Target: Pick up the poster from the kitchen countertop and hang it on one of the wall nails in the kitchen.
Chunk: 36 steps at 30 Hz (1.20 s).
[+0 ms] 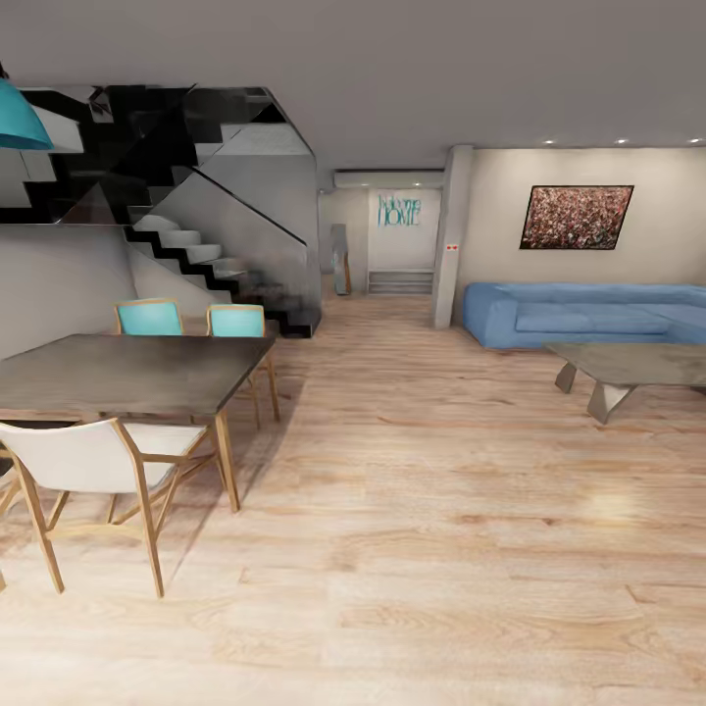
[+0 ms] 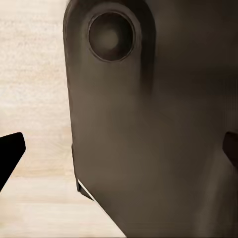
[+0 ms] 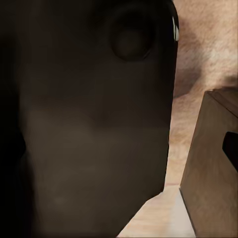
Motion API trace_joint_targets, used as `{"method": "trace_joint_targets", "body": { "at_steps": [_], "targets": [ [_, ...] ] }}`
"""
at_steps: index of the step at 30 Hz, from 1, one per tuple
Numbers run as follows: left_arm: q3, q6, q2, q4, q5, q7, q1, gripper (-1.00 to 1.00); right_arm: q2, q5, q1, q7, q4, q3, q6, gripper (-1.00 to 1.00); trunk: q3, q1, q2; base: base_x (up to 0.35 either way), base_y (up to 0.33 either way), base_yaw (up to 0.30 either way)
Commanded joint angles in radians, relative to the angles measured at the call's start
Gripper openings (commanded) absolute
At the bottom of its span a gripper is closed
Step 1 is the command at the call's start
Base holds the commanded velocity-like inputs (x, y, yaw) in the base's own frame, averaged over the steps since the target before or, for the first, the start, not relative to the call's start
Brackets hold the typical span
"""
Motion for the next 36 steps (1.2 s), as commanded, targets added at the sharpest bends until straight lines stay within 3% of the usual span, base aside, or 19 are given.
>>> {"method": "trace_joint_targets", "body": {
  "at_steps": [1, 5, 21, 30, 31, 36],
  "targets": [
    [-0.003, -0.006, -0.006, -0.006, 0.000, 0.000, 0.006, 1.00, -0.006, 0.004, -0.006, 0.000, -0.006, 0.004, -0.006, 1.00, 0.000, 0.000, 0.000, 0.000, 0.000, 0.000],
    [-0.004, -0.006, -0.027, -0.028, 0.000, 0.000, 0.021, 1.00, -0.006, 0.003, -0.029, 0.000, -0.017, 0.003, -0.012, 1.00, 0.000, 0.000, 0.000, 0.000, 0.000, 0.000],
    [-0.004, -0.006, -0.027, -0.031, 0.000, 0.000, 0.021, 1.00, -0.006, 0.003, -0.037, 0.000, -0.017, 0.003, -0.012, 1.00, 0.000, 0.000, 0.000, 0.000, 0.000, 0.000],
    [0.000, -0.029, -0.046, -0.081, -0.045, 0.000, 0.034, 1.00, -0.050, -0.007, -0.089, -0.002, -0.067, -0.003, -0.057, 1.00, 0.000, 0.000, 0.000, 0.000, 0.000, 0.000],
    [0.003, -0.031, -0.046, -0.614, -0.107, -0.001, 0.035, 1.00, -0.057, -0.006, -0.208, -0.003, -0.367, -0.002, -0.098, 1.00, 0.000, 0.000, 0.000, 0.000, 0.000, 0.000],
    [0.010, -0.037, -0.045, -0.631, -0.114, -0.001, 0.035, 1.00, -0.060, -0.004, -0.210, -0.003, -0.364, 0.001, -0.105, 1.00, 0.000, 0.000, 0.000, 0.000, 0.000, 0.001]
  ]
}}
